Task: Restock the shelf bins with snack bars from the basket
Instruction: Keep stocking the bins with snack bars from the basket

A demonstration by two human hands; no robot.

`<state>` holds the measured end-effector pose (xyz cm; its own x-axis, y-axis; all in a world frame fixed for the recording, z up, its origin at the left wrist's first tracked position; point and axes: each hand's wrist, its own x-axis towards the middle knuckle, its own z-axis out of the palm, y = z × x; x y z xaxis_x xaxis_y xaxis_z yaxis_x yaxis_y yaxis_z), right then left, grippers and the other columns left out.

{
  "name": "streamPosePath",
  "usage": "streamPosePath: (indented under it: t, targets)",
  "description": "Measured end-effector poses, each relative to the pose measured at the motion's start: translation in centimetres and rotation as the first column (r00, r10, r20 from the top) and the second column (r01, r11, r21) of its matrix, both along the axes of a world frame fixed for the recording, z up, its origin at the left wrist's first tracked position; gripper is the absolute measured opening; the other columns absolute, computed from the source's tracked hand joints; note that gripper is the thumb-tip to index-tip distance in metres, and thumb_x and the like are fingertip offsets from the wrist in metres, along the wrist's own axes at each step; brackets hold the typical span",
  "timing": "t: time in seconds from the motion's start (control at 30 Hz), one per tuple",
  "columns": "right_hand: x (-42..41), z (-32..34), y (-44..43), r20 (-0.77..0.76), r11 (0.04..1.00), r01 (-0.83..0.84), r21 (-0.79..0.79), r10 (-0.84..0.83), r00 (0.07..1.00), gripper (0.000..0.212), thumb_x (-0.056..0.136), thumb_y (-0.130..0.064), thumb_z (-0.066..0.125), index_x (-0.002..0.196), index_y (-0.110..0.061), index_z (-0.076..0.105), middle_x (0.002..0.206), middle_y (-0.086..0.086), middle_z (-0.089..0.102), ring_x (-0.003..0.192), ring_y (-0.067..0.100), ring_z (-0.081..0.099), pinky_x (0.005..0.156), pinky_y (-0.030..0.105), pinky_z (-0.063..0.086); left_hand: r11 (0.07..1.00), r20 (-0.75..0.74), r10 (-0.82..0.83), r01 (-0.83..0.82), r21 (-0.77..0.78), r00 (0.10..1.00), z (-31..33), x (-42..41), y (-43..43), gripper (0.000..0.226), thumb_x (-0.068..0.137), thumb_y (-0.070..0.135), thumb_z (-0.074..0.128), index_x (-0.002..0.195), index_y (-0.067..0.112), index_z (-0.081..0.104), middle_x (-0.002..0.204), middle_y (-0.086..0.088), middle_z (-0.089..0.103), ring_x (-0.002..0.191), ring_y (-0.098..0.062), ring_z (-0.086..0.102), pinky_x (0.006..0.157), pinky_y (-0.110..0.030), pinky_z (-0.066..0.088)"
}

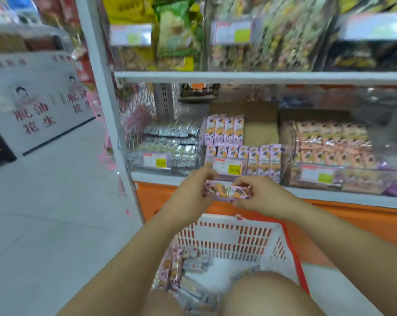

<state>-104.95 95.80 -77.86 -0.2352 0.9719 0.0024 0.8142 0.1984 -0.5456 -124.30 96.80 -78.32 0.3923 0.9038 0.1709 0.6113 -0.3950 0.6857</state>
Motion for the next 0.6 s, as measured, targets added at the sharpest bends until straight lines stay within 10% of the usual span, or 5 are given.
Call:
streamPosePath:
  t: [0.13, 0.3, 0.47, 0.6]
  targets:
    - [0.8, 1.8, -1.0, -0.101, 0.965, 0.162, 0.205, -0.143, 0.984, 0.038, 0.082, -0.026, 0.072, 0.117, -0.020, 0.059, 0.102, -0.011, 0.061, 0.080, -0.001, 0.050, 0.058, 0.004, 0.037, 0.977, 0.364, 0.206, -0.169, -0.131, 0.908, 1.1, 2.8, 0.1, 0.043, 0.093, 0.015, 0.057, 0.132, 0.029, 0.043, 0.114, 0.017, 0.045, 0.101, -0.013, 0.058, 0.078, -0.030, 0.053]
    - [2.2, 2.1, -0.1, -0.269, 0.891, 0.340, 0.302, -0.263, 0.927, 0.046, 0.084, -0.020, 0.070, 0.126, -0.026, 0.055, 0.112, -0.011, 0.050, 0.091, 0.000, 0.052, 0.069, 0.008, 0.037, 0.981, 0.455, 0.170, -0.105, -0.164, 0.874, 0.8, 5.1, 1.6, 0.035, 0.090, 0.024, 0.064, 0.120, 0.036, 0.050, 0.114, 0.018, 0.049, 0.095, -0.012, 0.062, 0.084, -0.038, 0.054]
    - [1.6, 1.9, 2.7, -0.795, 0.818, 0.576, -0.014, -0.358, 0.489, 0.057, 0.082, -0.025, 0.072, 0.130, -0.024, 0.040, 0.127, -0.003, 0.051, 0.103, 0.018, 0.061, 0.079, 0.033, 0.055, 0.967, 0.510, 0.247, -0.242, -0.077, 0.824, 0.5, 7.3, 4.5, 0.032, 0.084, 0.030, 0.070, 0.113, 0.027, 0.057, 0.114, 0.005, 0.058, 0.099, -0.013, 0.059, 0.086, -0.039, 0.052]
    - [-0.5, 1.5, 5.6, -0.893, 0.837, 0.515, -0.184, -0.361, 0.269, 0.039, 0.084, -0.022, 0.071, 0.113, -0.017, 0.045, 0.102, 0.007, 0.067, 0.081, 0.019, 0.069, 0.070, 0.034, 0.056, 0.970, 0.560, 0.212, -0.243, -0.020, 0.801, 0.3, 9.0, 6.1, 0.028, 0.084, 0.021, 0.070, 0.094, 0.039, 0.052, 0.102, 0.013, 0.054, 0.095, -0.009, 0.059, 0.079, -0.034, 0.054]
